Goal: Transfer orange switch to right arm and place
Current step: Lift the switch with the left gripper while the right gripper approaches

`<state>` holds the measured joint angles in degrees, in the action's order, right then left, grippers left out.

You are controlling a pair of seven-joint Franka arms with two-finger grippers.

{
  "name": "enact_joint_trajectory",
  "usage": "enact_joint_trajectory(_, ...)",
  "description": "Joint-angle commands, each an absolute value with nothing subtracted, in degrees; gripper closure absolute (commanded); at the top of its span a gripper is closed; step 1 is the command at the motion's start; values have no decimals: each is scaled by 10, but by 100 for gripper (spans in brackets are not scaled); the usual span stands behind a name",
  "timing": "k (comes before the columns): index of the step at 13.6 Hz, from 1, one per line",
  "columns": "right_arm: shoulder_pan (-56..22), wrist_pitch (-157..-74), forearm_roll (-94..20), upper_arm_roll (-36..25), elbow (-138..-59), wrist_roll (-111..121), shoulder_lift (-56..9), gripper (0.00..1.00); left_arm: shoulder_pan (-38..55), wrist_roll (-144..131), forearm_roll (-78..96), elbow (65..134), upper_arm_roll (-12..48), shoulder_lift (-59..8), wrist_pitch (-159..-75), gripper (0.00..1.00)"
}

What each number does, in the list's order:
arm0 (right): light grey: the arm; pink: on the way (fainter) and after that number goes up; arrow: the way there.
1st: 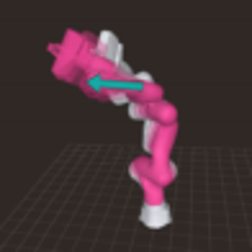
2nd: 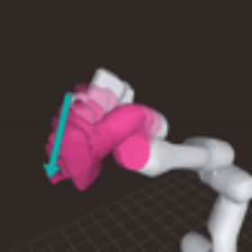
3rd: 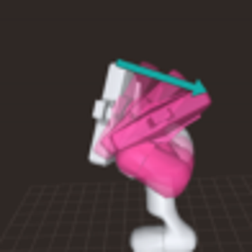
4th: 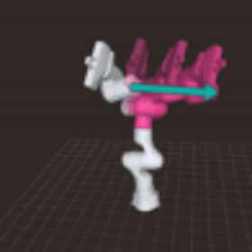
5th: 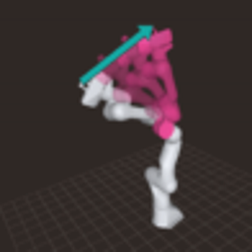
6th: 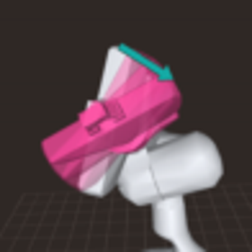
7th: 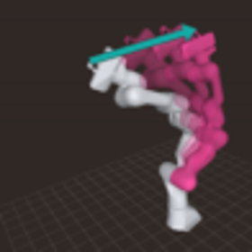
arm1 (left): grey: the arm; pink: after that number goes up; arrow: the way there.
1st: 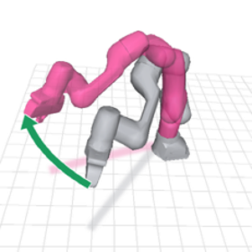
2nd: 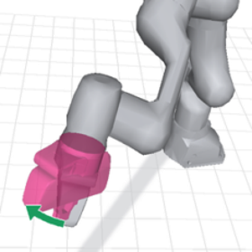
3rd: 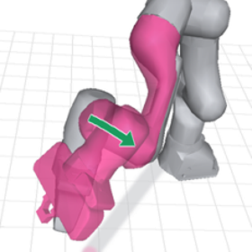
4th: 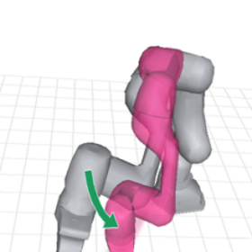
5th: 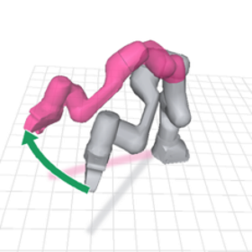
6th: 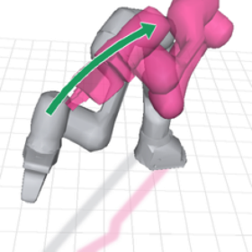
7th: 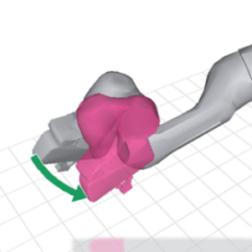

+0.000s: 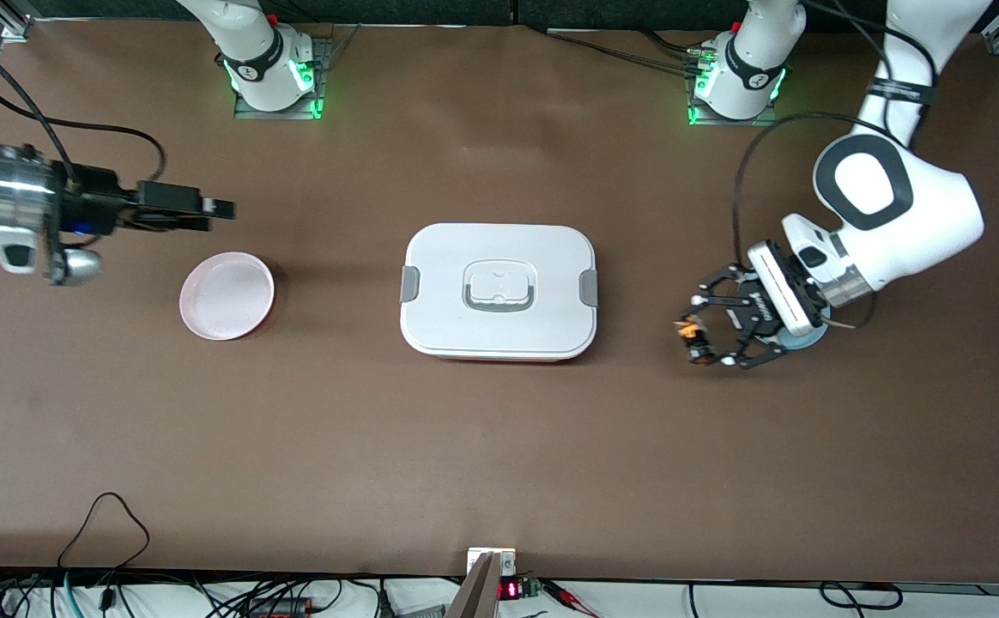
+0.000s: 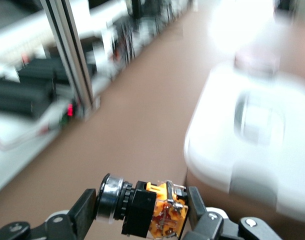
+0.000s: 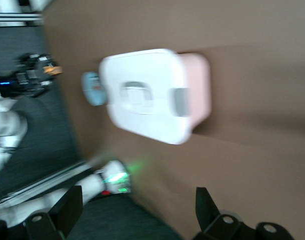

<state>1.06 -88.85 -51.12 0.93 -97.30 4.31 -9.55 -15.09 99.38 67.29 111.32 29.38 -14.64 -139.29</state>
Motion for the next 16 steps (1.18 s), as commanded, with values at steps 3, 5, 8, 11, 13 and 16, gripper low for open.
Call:
enact_joint_trajectory(3, 12, -1009, -624, 104, -972, 77, -125, 0, -99, 874, 812, 992, 332, -175, -1384, 100)
enact_joint_trajectory(5, 13, -1063, -696, 136, -970, 69, -130, 0, -56, 839, 854, 948, 333, -195, -1390, 100)
enact_joint_trajectory(8, 9, -1082, -807, 148, -968, 67, -148, 0, -29, 843, 919, 931, 334, -203, -1391, 100)
enact_joint_trajectory(11, -21, -1136, -865, 149, -964, 68, -153, 0, -19, 844, 968, 924, 337, -204, -1387, 100)
enact_joint_trajectory(13, -30, -1150, -866, 156, -962, 68, -155, 0, -19, 843, 970, 924, 337, -204, -1383, 100)
enact_joint_trajectory(16, -31, -1186, -899, 182, -947, 67, -170, 0, -19, 842, 973, 925, 337, -204, -1368, 100)
